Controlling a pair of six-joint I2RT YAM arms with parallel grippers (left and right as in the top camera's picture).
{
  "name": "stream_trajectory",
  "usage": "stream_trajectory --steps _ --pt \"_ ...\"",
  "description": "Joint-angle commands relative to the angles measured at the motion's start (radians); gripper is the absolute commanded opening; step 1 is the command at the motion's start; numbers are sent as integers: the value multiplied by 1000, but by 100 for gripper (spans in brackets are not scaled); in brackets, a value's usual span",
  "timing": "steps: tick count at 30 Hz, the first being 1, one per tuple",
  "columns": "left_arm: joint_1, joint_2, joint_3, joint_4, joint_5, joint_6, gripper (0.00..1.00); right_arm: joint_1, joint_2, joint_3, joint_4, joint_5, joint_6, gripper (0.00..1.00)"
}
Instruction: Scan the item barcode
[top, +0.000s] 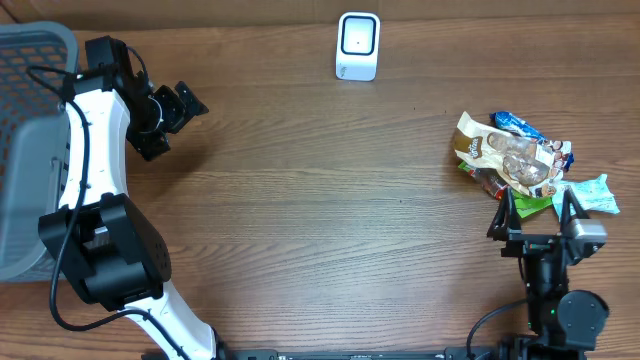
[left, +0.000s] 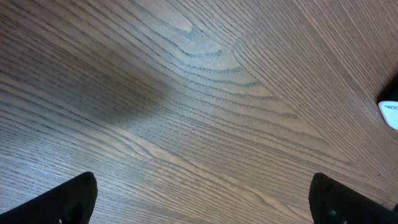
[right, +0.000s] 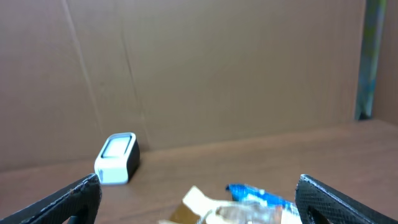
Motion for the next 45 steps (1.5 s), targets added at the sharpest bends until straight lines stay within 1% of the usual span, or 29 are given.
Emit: stream_trajectory --steps 1,7,33,37,41,45 --pt "-8 -10 9 0 -5 -14 100 20 -72 -61 8 15 -5 100" --pt "-8 -10 10 0 -5 -14 100 24 -69 -59 -137 11 0 100" --pt "-8 -11 10 0 -5 -14 100 24 -69 -59 -144 16 0 100" --pt "-15 -61 9 0 -5 -14 99 24 -69 -59 -144 16 0 100" --pt "-48 -153 9 0 -8 -10 100 24 -69 -59 -144 16 0 100" --pt "-90 -277 -22 17 -145 14 100 24 -69 -59 -144 16 0 100"
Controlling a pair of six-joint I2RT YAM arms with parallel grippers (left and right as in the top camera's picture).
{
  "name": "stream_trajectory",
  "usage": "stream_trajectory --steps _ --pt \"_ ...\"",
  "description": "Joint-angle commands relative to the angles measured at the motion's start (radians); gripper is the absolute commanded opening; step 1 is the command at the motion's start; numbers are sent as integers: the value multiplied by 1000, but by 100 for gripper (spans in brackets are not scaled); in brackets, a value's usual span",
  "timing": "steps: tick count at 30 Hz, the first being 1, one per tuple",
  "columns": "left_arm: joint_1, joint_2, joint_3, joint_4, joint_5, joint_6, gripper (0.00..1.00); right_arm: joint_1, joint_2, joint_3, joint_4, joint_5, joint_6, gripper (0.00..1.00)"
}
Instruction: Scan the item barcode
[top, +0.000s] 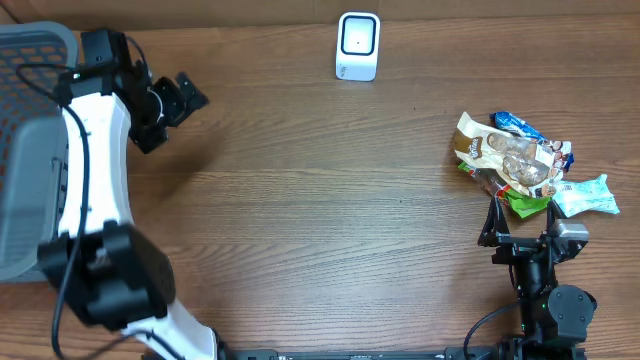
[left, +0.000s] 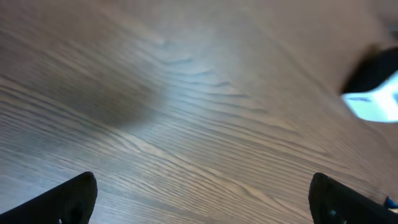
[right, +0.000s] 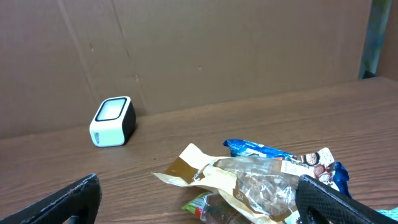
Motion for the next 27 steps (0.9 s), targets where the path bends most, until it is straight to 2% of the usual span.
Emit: stream_trajectory --steps 1,5,8,12,15,22,27 --pt "-47 -176 -47 39 -138 22 100 7 -10 -10 2 10 0 100" --pt "-87 -377 -256 292 -142 187 100 7 -10 -10 2 10 0 100" --pt "-96 -558 -490 511 -107 306 99 7 -10 -10 2 10 0 100" --pt "-95 -784 -769 690 -37 502 99 7 -10 -10 2 10 0 100" --pt "-95 -943 -958 761 -23 625 99 7 -10 -10 2 10 0 100" --pt "-108 -1249 -1346 1080 -29 650 100 7 -10 -10 2 10 0 100" --pt "-157 -1443 -1573 1193 -121 653 100 7 -10 -10 2 10 0 100"
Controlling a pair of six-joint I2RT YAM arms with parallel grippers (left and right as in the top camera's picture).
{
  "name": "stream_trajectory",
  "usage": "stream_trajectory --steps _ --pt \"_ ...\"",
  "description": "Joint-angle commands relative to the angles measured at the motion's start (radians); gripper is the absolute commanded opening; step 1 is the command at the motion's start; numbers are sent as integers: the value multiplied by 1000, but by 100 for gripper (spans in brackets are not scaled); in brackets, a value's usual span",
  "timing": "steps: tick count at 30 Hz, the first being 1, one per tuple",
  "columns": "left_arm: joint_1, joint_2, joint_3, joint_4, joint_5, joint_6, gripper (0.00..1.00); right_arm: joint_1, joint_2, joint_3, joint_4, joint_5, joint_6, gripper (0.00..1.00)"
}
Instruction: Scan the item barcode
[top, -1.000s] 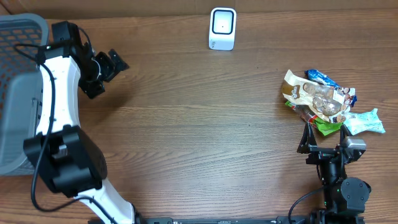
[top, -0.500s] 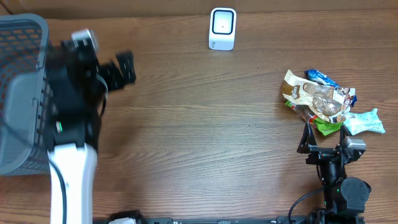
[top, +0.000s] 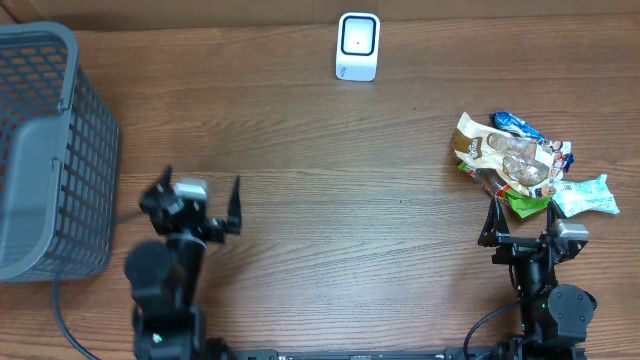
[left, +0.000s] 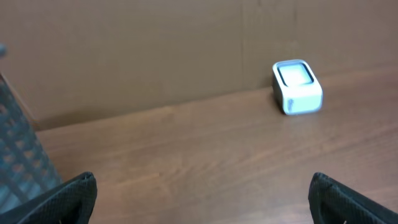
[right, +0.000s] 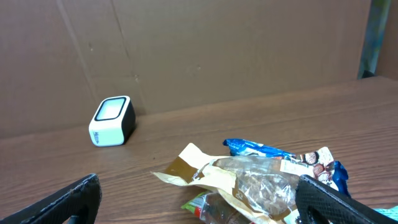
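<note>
A white barcode scanner (top: 358, 45) stands at the back middle of the table, also in the left wrist view (left: 297, 87) and the right wrist view (right: 112, 121). A pile of snack packets (top: 515, 160) lies at the right; a tan and clear bag (right: 261, 180) tops it, with a blue packet (right: 258, 149) behind. My right gripper (top: 532, 225) sits open just in front of the pile, nothing between its fingers (right: 62, 202). My left gripper (top: 195, 205) is open and empty at the front left, level, facing the scanner; its fingers (left: 62, 199) stand wide apart.
A grey mesh basket (top: 45, 150) fills the left side of the table, right beside the left arm; its wall shows at the left edge of the left wrist view (left: 18, 162). A brown cardboard wall (right: 217, 50) closes off the back.
The left arm has gone from reaching out at the back left, by the basket, to folded at the front left, its gripper now level and facing the scanner. The right arm has not moved.
The left gripper hung open over bare table at the back left, pointing down, and the right gripper was open close to the pile. Then the right gripper sat slightly nearer the front, seeing the pile. Now the left arm is folded at the front left.
</note>
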Motion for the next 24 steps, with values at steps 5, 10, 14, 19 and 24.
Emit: stream_trajectory --steps 5,10,14,19,24 --pt "-63 -274 -277 55 -117 66 100 6 -10 -10 5 6 0 100" --pt "-68 -383 -291 -104 -131 97 100 6 -10 -10 5 6 0 100" --pt "-68 -446 -291 -143 -142 92 100 6 -10 -10 5 6 0 100" --pt "-68 -492 -291 -142 -142 93 100 6 -10 -10 5 6 0 100" --pt "-68 -491 -291 -141 -142 93 100 6 -10 -10 5 6 0 100"
